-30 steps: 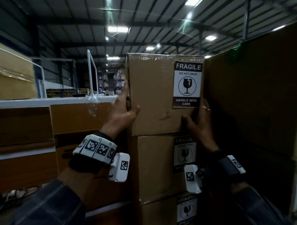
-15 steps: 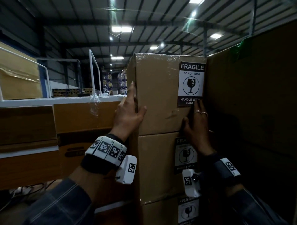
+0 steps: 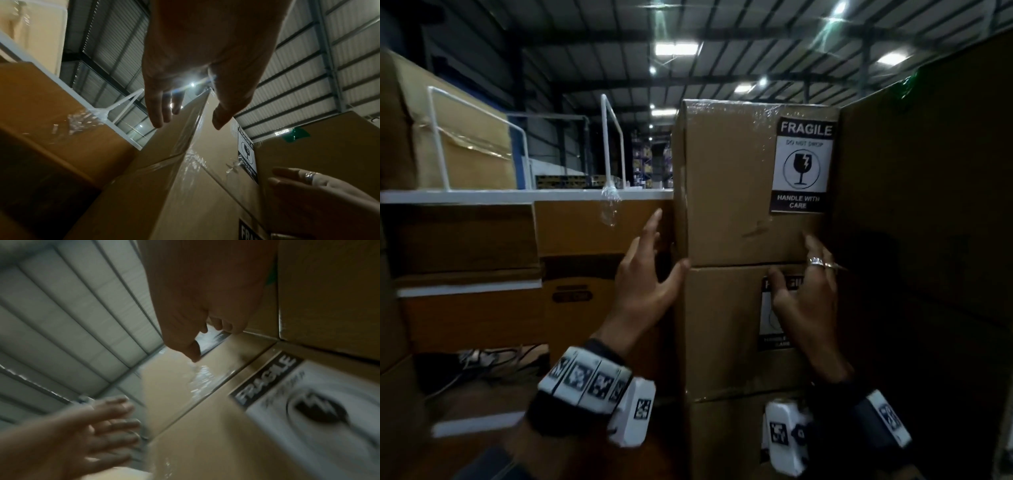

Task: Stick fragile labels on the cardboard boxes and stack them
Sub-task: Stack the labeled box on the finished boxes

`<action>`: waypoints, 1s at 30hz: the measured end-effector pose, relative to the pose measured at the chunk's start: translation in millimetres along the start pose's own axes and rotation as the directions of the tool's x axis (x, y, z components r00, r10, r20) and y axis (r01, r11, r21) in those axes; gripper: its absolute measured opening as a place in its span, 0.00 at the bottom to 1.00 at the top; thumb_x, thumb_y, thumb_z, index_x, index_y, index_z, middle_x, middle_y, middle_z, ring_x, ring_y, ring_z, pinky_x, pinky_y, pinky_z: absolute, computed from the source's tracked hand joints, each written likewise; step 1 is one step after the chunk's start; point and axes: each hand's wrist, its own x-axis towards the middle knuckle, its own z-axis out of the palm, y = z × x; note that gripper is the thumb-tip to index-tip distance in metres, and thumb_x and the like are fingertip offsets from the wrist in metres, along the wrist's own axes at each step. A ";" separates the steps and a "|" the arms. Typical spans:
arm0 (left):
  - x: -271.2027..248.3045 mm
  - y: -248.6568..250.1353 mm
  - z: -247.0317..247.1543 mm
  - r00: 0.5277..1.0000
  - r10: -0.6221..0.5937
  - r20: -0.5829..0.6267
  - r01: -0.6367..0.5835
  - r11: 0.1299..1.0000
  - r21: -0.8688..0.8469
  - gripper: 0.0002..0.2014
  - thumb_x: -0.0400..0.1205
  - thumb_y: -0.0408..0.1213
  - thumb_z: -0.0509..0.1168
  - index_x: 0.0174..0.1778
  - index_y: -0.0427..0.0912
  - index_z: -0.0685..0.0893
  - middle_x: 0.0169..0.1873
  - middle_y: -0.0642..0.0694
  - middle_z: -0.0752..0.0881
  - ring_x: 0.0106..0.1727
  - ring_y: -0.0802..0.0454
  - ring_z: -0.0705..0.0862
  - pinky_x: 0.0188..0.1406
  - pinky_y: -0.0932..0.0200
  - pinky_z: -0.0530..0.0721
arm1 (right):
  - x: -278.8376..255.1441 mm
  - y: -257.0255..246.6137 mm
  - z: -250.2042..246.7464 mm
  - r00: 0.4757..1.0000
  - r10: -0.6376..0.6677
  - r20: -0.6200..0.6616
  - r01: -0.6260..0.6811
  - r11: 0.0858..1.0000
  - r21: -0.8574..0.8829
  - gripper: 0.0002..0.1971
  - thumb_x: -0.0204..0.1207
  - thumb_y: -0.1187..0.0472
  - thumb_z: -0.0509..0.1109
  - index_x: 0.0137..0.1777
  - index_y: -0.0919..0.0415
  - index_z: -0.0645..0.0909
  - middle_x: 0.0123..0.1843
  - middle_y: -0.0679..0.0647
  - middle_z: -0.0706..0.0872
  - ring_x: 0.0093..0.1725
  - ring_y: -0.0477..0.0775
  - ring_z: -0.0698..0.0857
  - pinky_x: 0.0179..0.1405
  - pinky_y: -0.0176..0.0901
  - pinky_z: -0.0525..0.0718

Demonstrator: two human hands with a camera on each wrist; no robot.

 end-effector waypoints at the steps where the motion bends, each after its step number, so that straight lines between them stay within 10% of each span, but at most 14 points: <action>1: -19.7 -4.1 -4.3 1.000 -0.016 0.003 0.016 1.000 -0.012 0.43 0.82 0.45 0.74 0.89 0.60 0.56 0.77 0.45 0.75 0.73 0.51 0.77 0.64 0.49 0.84 | -16.0 -0.8 0.8 1.000 -0.015 -0.008 0.015 0.999 0.031 0.35 0.78 0.65 0.79 0.83 0.62 0.70 0.81 0.61 0.74 0.79 0.54 0.71 0.78 0.37 0.64; 10: -216.1 -63.5 -64.9 0.929 -0.358 0.096 0.339 0.925 0.173 0.34 0.83 0.55 0.69 0.83 0.71 0.61 0.74 0.71 0.70 0.73 0.82 0.66 0.62 0.82 0.70 | -193.8 24.2 36.1 0.941 -0.056 0.333 -0.043 0.958 0.282 0.19 0.83 0.53 0.72 0.73 0.49 0.80 0.72 0.45 0.81 0.71 0.53 0.82 0.73 0.52 0.78; 14: -286.2 -73.4 -114.2 0.846 -0.531 0.043 0.503 0.823 0.265 0.32 0.81 0.61 0.67 0.80 0.77 0.61 0.76 0.71 0.69 0.75 0.71 0.71 0.72 0.62 0.77 | -253.2 14.0 61.1 0.863 0.006 0.506 -0.147 0.960 0.239 0.18 0.78 0.52 0.75 0.68 0.45 0.82 0.66 0.54 0.88 0.64 0.59 0.86 0.61 0.39 0.79; 20: -343.6 -81.8 -195.0 0.755 -0.648 -0.104 0.643 0.698 0.315 0.31 0.79 0.62 0.68 0.75 0.84 0.61 0.71 0.77 0.70 0.68 0.71 0.75 0.60 0.67 0.79 | -324.4 -25.1 98.8 0.765 -0.012 0.643 -0.196 0.948 0.251 0.19 0.75 0.62 0.81 0.60 0.41 0.85 0.55 0.43 0.89 0.55 0.56 0.91 0.57 0.58 0.87; 26: -371.3 -112.8 -289.6 0.732 -0.642 -0.226 0.680 0.671 0.296 0.30 0.79 0.65 0.66 0.76 0.78 0.64 0.73 0.71 0.71 0.71 0.66 0.75 0.67 0.59 0.80 | -374.4 -89.6 151.7 0.641 -0.106 0.760 -0.203 0.932 0.301 0.22 0.72 0.68 0.83 0.58 0.42 0.85 0.48 0.35 0.89 0.50 0.41 0.89 0.47 0.18 0.78; 30: -386.9 -143.3 -366.0 0.728 -0.620 -0.293 0.685 0.678 0.267 0.30 0.81 0.59 0.67 0.79 0.74 0.66 0.72 0.67 0.72 0.70 0.69 0.75 0.65 0.59 0.80 | -416.2 -140.9 199.7 0.605 -0.126 0.786 -0.214 0.925 0.313 0.20 0.75 0.63 0.82 0.58 0.39 0.85 0.49 0.33 0.89 0.52 0.36 0.88 0.51 0.41 0.87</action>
